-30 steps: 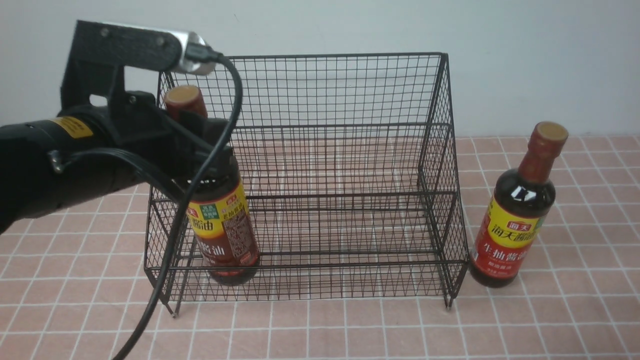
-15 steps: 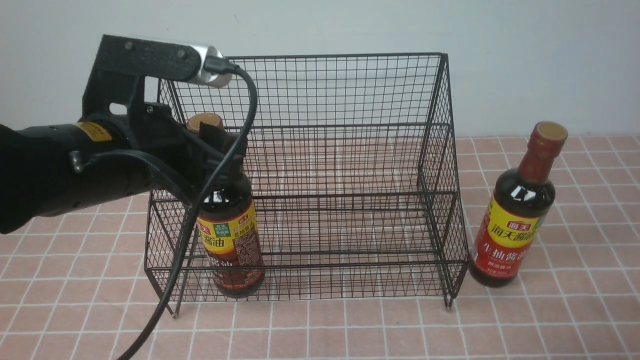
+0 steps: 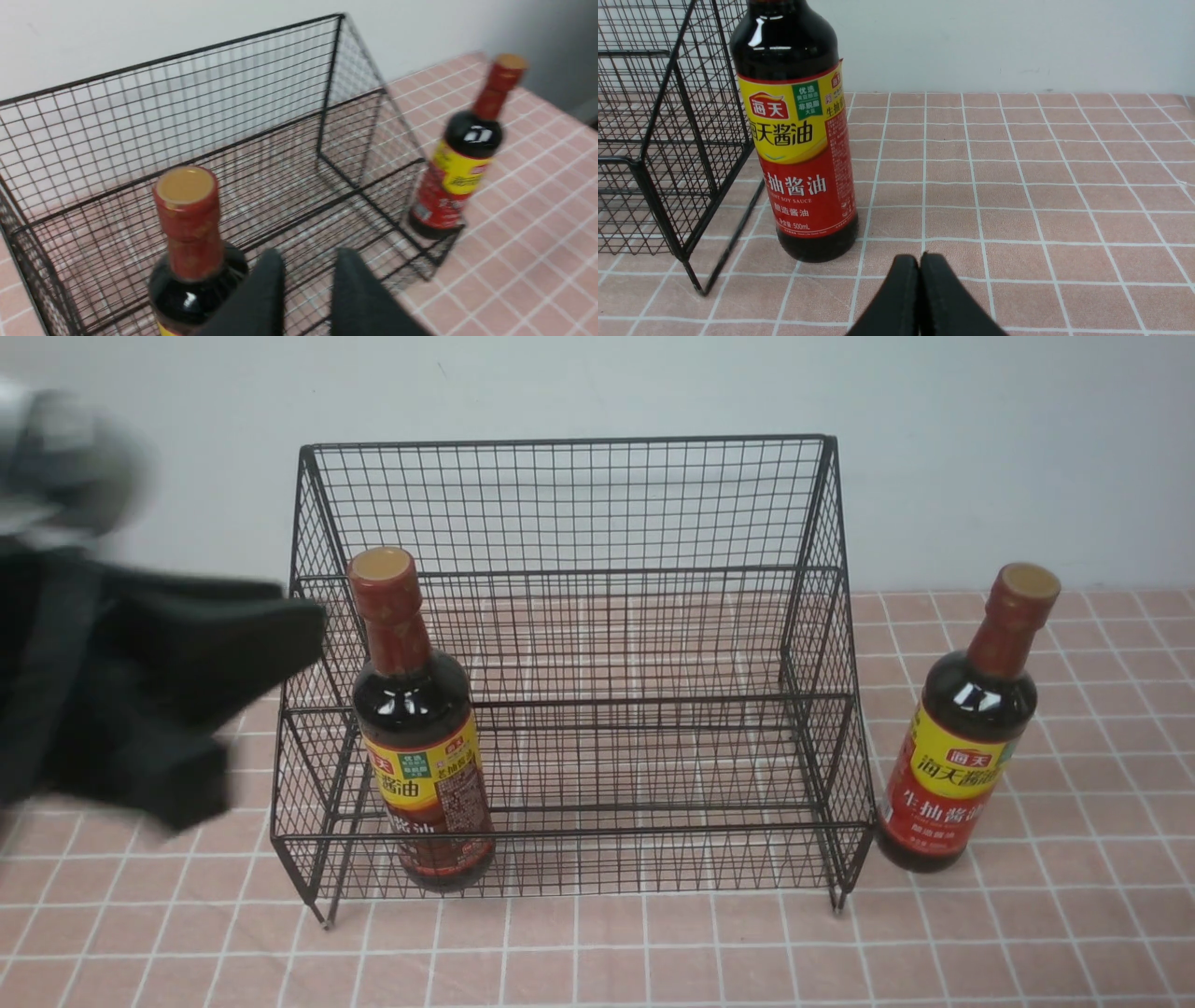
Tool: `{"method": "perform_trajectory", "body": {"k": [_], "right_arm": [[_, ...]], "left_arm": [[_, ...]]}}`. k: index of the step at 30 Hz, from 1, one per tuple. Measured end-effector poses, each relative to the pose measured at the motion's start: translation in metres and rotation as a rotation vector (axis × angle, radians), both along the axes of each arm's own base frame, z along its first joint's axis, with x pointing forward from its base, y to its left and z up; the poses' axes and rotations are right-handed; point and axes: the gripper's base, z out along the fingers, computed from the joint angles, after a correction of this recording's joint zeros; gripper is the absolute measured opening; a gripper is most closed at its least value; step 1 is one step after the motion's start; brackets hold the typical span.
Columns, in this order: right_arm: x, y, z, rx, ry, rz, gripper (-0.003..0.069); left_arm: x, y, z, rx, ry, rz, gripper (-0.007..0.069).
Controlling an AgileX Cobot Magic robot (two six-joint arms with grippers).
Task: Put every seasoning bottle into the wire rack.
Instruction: Use the right arm to grab the condiment bottle closest to it
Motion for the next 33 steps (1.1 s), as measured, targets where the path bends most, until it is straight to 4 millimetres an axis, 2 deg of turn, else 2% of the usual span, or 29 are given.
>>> {"method": "perform_trajectory", "body": {"k": [3, 8, 15, 21, 25, 27, 28, 29, 30, 33], "right_arm": [[0.0, 0.0, 0.0, 0.0, 0.0, 0.0, -0.0013], [0.0, 0.0, 0.0, 0.0, 0.0, 0.0, -0.0013], [0.0, 0.0, 0.0, 0.0, 0.0, 0.0, -0.0013], [0.0, 0.0, 0.0, 0.0, 0.0, 0.0, -0.0013], [0.0, 0.0, 0.0, 0.0, 0.0, 0.0, -0.0013], [0.0, 0.0, 0.0, 0.0, 0.0, 0.0, -0.0013], [0.0, 0.0, 0.0, 0.0, 0.0, 0.0, -0.0013], [0.0, 0.0, 0.0, 0.0, 0.0, 0.0, -0.0013], [0.0, 0.0, 0.0, 0.0, 0.0, 0.0, -0.0013], [0.0, 0.0, 0.0, 0.0, 0.0, 0.0, -0.0013]], "left_arm": [[-0.03, 0.01, 0.011, -0.039, -0.079, -0.008, 0.0001], [-0.059, 0.021, 0.02, -0.069, -0.169, -0.014, -0.0007], [-0.083, 0.031, 0.024, -0.087, -0.261, -0.012, -0.0007], [-0.085, 0.035, 0.02, -0.037, -0.285, 0.013, -0.0007], [-0.089, 0.045, -0.012, 0.038, -0.279, 0.115, -0.0007], [-0.091, 0.051, -0.047, 0.023, -0.245, 0.21, -0.0007], [-0.09, 0.051, -0.047, 0.021, -0.246, 0.218, -0.0007], [-0.091, 0.055, -0.071, 0.016, -0.242, 0.283, -0.0007], [-0.091, 0.055, -0.078, 0.017, -0.239, 0.291, -0.0007], [-0.084, 0.058, -0.131, 0.031, -0.213, 0.392, -0.0007]]}}
